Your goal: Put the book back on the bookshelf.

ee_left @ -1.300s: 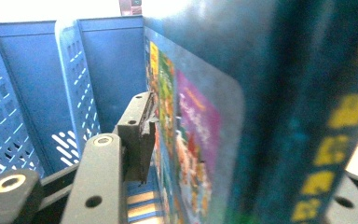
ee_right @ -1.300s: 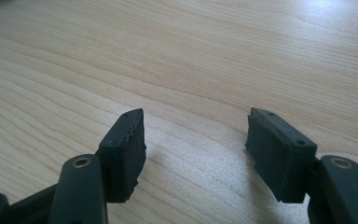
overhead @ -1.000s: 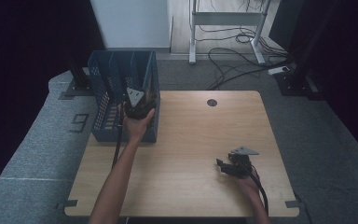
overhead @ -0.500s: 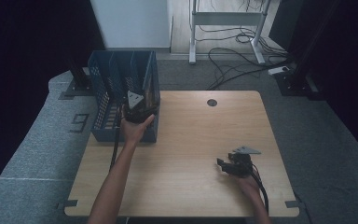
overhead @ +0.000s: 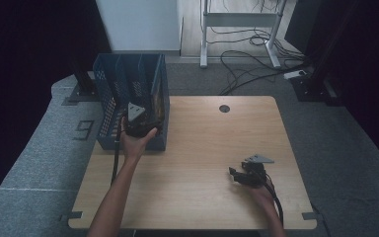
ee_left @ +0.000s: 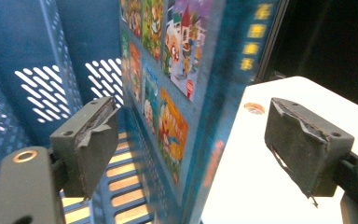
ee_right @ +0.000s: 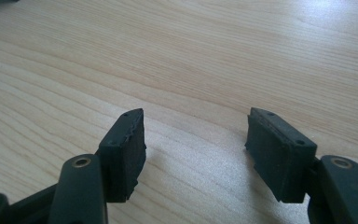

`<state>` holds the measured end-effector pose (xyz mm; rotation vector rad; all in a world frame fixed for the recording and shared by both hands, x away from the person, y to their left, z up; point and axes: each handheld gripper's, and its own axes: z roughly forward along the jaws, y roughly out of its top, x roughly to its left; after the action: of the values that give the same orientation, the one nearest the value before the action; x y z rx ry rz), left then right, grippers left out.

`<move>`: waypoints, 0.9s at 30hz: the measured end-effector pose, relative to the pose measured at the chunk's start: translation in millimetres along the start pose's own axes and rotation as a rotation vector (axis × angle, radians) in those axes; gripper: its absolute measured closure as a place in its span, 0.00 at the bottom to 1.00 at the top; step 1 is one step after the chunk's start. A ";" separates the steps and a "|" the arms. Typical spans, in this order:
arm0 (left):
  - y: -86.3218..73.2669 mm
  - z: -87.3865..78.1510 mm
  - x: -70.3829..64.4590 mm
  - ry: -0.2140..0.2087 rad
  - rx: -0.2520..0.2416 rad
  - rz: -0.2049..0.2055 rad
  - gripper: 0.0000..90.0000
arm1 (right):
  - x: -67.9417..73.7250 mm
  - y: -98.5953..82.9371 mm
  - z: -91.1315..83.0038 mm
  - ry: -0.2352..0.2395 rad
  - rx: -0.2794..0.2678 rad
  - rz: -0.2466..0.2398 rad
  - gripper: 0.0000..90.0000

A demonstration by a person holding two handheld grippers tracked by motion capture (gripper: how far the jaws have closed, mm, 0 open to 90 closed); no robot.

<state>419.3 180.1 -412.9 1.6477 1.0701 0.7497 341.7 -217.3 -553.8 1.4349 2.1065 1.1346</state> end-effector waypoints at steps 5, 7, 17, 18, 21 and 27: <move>-4.5 -12.5 -1.3 -0.014 0.007 -0.006 0.18 | 0.8 0.2 0.5 -0.006 0.001 -0.009 0.40; -7.7 -18.8 -2.9 -0.027 0.019 0.001 0.18 | 1.2 0.3 0.5 -0.009 0.002 -0.010 0.40; -22.9 -38.3 -6.9 -0.077 0.055 -0.004 0.17 | 0.8 0.2 0.4 -0.005 0.002 -0.006 0.40; -25.2 -40.6 -7.5 -0.080 0.048 -0.012 0.17 | 0.8 0.2 0.4 -0.005 0.002 -0.006 0.40; -30.8 -47.8 -8.7 -0.106 0.046 -0.036 0.17 | 0.8 0.2 0.4 -0.005 0.002 -0.006 0.40; -41.1 -62.9 -18.8 -0.125 0.053 -0.018 0.17 | 0.9 0.2 0.4 -0.006 0.001 -0.006 0.40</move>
<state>345.3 193.1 -431.7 1.7046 1.0214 0.6031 341.7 -216.3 -553.8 1.4298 2.1066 1.1260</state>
